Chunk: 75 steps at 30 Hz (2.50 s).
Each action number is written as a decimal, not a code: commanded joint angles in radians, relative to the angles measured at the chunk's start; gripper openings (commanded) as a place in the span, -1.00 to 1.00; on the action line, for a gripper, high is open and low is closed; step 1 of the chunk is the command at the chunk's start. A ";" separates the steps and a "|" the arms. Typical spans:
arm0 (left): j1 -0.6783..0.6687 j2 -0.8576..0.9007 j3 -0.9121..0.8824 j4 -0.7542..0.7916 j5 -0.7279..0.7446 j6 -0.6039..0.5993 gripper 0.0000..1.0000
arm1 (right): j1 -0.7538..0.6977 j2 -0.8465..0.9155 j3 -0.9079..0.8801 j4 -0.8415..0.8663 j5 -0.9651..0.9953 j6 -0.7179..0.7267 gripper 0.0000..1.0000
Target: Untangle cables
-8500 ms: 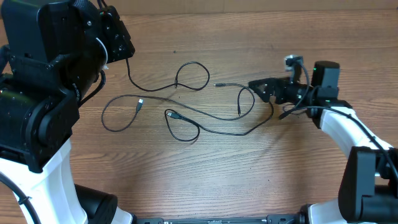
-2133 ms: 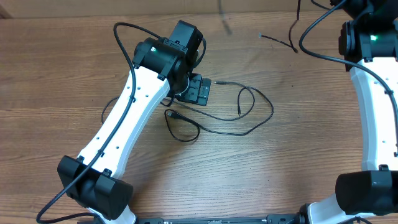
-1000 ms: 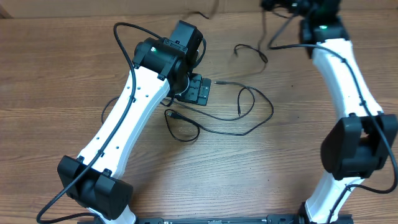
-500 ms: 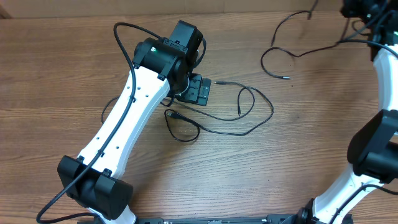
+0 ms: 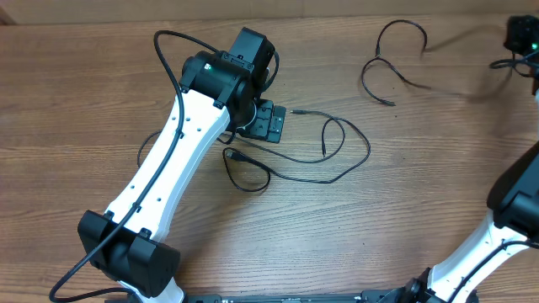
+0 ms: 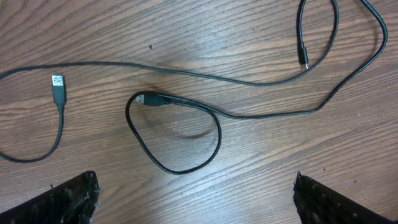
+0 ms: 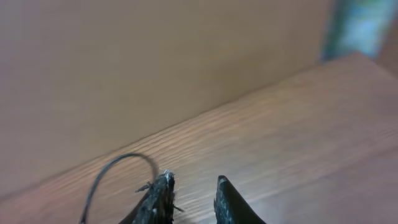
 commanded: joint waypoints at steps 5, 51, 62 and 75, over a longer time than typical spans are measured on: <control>-0.002 -0.006 -0.002 0.003 0.006 0.009 1.00 | -0.097 0.006 0.014 -0.040 0.068 0.123 -0.45; -0.002 -0.006 -0.002 0.003 0.006 0.009 1.00 | 0.394 0.010 -0.079 -0.785 0.302 0.200 0.68; -0.002 -0.006 -0.002 0.003 0.006 0.009 1.00 | 0.393 0.011 -0.219 -0.631 0.393 0.229 0.68; -0.002 -0.006 -0.002 0.003 0.006 0.009 1.00 | 0.357 0.018 -0.269 -0.546 0.481 0.224 0.68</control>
